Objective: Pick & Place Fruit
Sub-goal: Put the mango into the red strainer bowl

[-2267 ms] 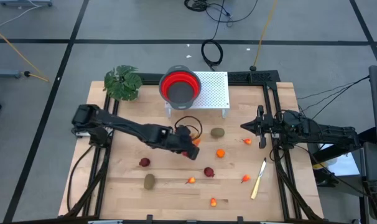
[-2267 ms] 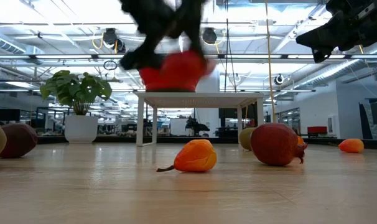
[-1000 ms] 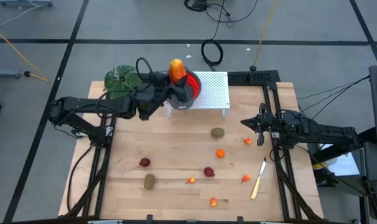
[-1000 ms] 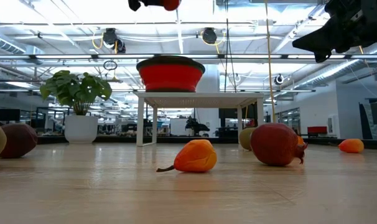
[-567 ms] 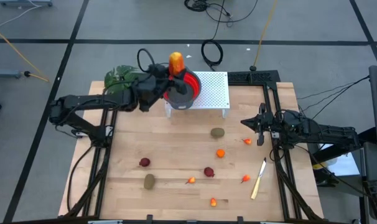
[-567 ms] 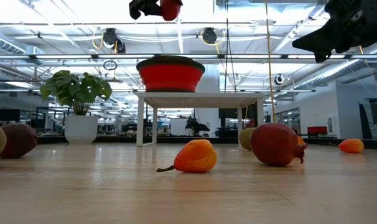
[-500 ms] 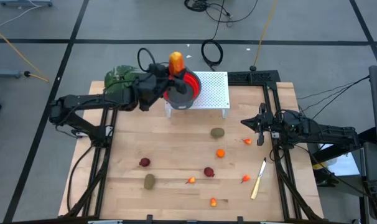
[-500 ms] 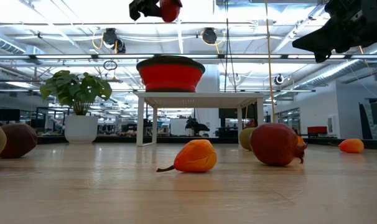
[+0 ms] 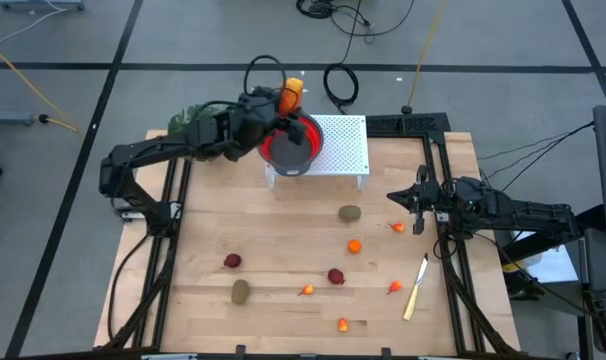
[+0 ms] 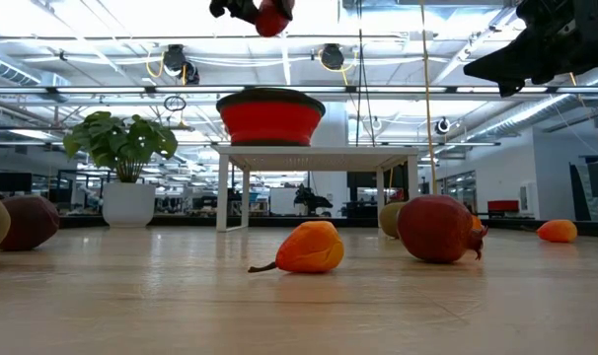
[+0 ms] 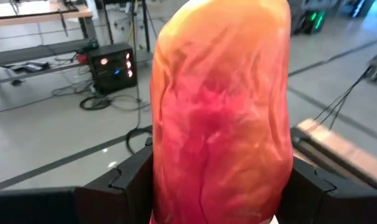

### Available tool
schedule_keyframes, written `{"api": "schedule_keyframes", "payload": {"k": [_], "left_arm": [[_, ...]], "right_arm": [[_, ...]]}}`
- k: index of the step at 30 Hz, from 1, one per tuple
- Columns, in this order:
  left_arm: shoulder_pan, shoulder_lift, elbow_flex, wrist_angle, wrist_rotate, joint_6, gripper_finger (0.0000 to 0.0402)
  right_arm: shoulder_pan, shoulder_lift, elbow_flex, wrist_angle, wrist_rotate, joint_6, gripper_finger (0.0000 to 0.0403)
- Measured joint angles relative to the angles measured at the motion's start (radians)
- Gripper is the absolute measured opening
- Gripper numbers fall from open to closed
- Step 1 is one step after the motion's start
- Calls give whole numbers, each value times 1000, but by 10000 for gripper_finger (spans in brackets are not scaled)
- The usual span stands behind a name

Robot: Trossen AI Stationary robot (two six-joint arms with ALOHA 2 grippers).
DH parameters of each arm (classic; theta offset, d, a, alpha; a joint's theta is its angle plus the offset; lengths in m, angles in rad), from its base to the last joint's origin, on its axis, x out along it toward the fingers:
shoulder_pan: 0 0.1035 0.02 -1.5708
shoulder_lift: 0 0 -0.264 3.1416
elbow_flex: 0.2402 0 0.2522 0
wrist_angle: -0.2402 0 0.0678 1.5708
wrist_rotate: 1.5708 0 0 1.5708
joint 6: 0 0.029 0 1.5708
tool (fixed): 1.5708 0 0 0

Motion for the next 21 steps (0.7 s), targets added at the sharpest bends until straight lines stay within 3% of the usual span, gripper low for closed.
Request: {"api": "schedule_keyframes", "payload": {"k": [7, 12, 14, 17, 21], "left_arm": [[17, 37, 35, -63, -5, 22, 243], [17, 42, 35, -105, -110, 27, 243], [14, 42, 35, -96, -103, 39, 243], [15, 42, 35, -58, 122, 109, 243], [38, 40, 35, 58, 629, 174, 243]], "right_arm": [[0, 0, 0, 0, -2, 8, 0], [0, 0, 0, 0, -1, 8, 0], [0, 0, 0, 0, -1, 8, 0], [0, 0, 0, 0, -2, 8, 0], [0, 0, 0, 0, -1, 8, 0]]}}
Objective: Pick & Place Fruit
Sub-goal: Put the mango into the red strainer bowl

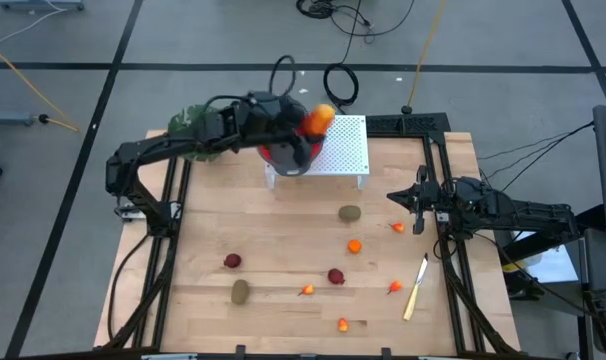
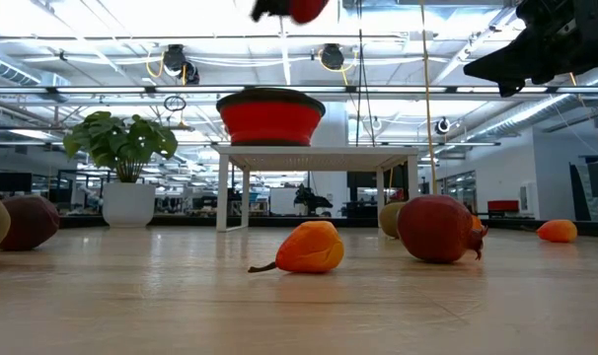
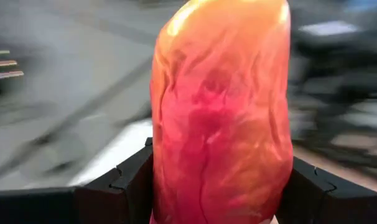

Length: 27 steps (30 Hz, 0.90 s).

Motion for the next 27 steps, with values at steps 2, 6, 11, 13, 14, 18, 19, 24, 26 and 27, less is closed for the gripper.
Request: {"api": "schedule_keyframes", "payload": {"k": [2, 6, 11, 13, 14, 18, 19, 24, 26, 27], "left_arm": [[10, 0, 0, 65, 194, 5, 243], [16, 0, 0, 180, 429, 5, 243], [16, 0, 0, 333, 679, 5, 243], [15, -1, 0, 380, 757, 1, 243], [13, -1, 0, 404, 788, -8, 243], [7, -1, 0, 510, 899, -51, 243], [5, -1, 0, 530, 921, -59, 243], [4, -1, 0, 550, 953, -83, 243], [5, -1, 0, 566, 948, -109, 243], [5, -1, 0, 573, 937, -125, 243]], "right_arm": [[0, 0, 0, 0, 0, 0, 0], [0, 0, 0, 0, 0, 0, 0], [0, 0, 0, 0, 0, 0, 0], [0, 0, 0, 0, 0, 0, 0], [0, 0, 0, 0, 0, 0, 0], [0, 0, 0, 0, 0, 0, 0], [0, 0, 0, 0, 0, 0, 0], [0, 0, 0, 0, 0, -2, 0], [0, 0, 0, 0, 0, -2, 0], [0, 0, 0, 0, 0, -2, 0]]}}
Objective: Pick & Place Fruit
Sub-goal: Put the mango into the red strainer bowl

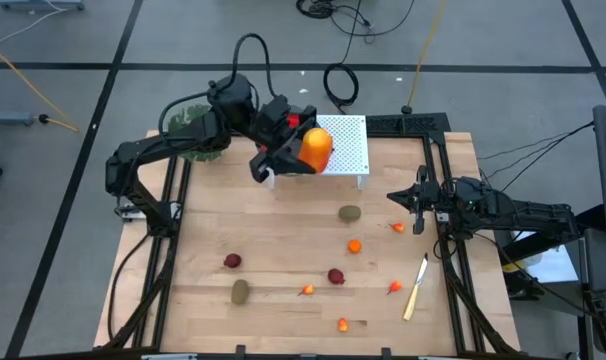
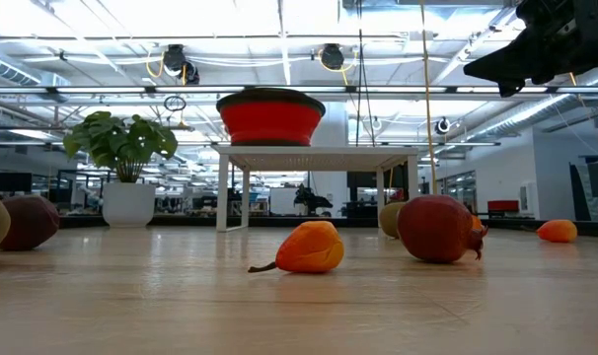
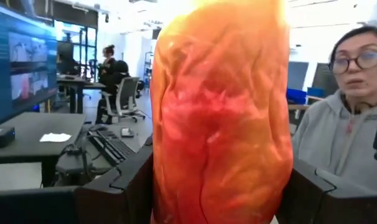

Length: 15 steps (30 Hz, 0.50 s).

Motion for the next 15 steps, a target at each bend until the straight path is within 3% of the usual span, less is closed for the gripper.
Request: {"api": "schedule_keyframes", "payload": {"k": [4, 10, 15], "left_arm": [[-5, 0, 0, 3, -145, -138, 243], [5, 0, 0, -58, -464, -568, 243], [23, 0, -1, -120, -567, -805, 243]], "right_arm": [[0, 0, 0, 0, 0, -1, 0], [0, 0, 0, 0, 0, -1, 0], [0, 0, 0, 0, 0, -1, 0]]}}
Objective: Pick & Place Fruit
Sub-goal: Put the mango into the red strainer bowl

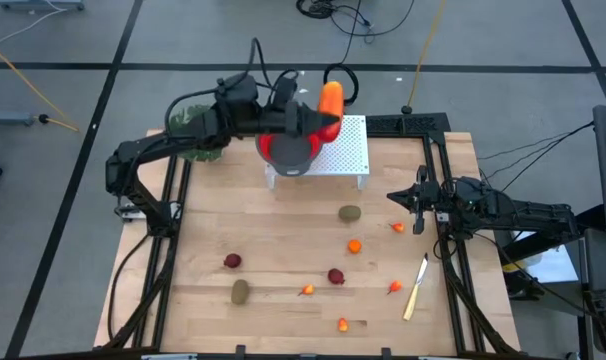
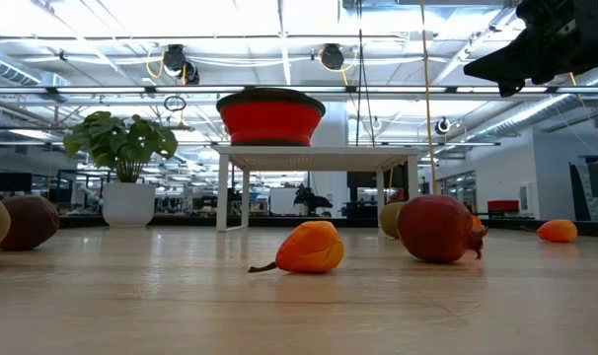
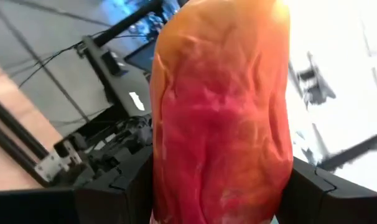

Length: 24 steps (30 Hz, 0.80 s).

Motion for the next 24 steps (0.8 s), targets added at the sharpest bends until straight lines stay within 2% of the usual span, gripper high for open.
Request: {"api": "schedule_keyframes", "payload": {"k": [10, 20, 24], "left_arm": [[18, 0, 0, -1, -76, -329, 243], [8, 0, 0, -12, -61, -314, 243], [5, -1, 0, -190, -43, -255, 243]], "right_arm": [[0, 0, 0, 0, 0, 0, 0], [0, 0, 0, 0, 0, 2, 0], [0, 0, 0, 0, 0, 12, 0]]}}
